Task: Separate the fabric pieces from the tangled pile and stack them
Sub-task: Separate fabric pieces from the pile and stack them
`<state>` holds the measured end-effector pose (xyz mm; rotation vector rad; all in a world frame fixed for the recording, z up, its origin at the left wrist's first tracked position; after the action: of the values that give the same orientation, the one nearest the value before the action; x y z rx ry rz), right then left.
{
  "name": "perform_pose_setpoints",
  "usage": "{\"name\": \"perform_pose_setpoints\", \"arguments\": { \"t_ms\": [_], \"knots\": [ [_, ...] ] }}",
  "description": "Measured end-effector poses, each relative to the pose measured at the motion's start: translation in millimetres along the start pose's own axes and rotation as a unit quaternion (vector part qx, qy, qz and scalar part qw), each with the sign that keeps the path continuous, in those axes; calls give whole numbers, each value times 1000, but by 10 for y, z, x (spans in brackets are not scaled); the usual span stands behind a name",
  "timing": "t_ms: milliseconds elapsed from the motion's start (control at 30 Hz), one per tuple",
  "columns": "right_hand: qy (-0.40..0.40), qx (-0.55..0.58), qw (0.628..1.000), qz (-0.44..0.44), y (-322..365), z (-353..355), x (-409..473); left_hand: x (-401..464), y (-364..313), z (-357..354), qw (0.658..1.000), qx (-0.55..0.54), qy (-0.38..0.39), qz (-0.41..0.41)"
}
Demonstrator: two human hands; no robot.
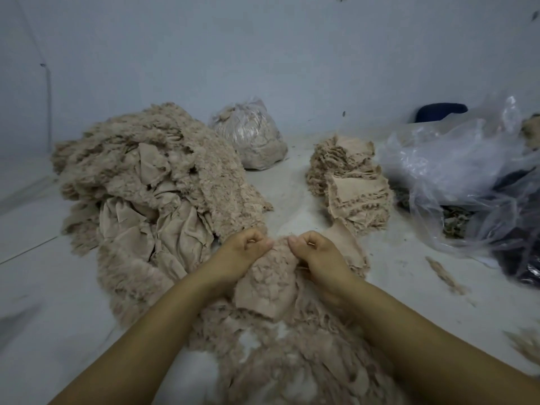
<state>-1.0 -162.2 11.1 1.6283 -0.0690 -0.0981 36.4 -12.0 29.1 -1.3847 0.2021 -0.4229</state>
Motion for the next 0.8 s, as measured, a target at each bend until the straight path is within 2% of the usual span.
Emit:
{"name": "perform_pose_setpoints", "arguments": {
  "t_ms": [100,200,267,367,400,467,533,567,633,700,800],
  "knots": [
    [38,59,996,-46,-19,-43,31,-10,73,105,996,-72,-55,21],
    [64,104,990,-75,-18,-78,46,-16,95,131,990,-91,-105,6],
    [38,135,986,-88,-16,-81,72,-39,101,120,995,-70,-70,-5],
    [15,167,979,-111,-10,-108,87,-76,47,-16,996,44,54,-48],
    [9,168,980,-111,-6,-109,81,-69,47,-60,993,76,59,-66],
    [-4,109,990,-86,8,-88,56,-37,46,-100,993,85,-24,-78],
    [-4,-4,998,-62,-10,-82,-3,2,85,-48,991,-1,-125,-43],
    [-3,-31,998,-54,-34,-90,-31,11,105,-40,986,-77,-145,-9],
    [-22,-34,999,-13,-59,-96,-50,28,135,-58,964,-220,-141,51],
    [-67,-8,998,4,-46,-38,-30,43,143,-74,934,-310,-152,87],
    [-81,63,994,-28,-33,65,24,34,153,-57,864,-448,-166,156]
  ]
}}
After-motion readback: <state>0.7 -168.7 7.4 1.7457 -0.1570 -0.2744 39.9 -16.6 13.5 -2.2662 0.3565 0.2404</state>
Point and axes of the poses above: each hand's wrist, its own x-axis towards the middle knuckle, its own z-axis out of the back of the hand, y = z × x, the point moved 3 cm from there along x, towards the middle knuckle, and after that the axes turned 6 degrees about -x, right-handed, at the moved point
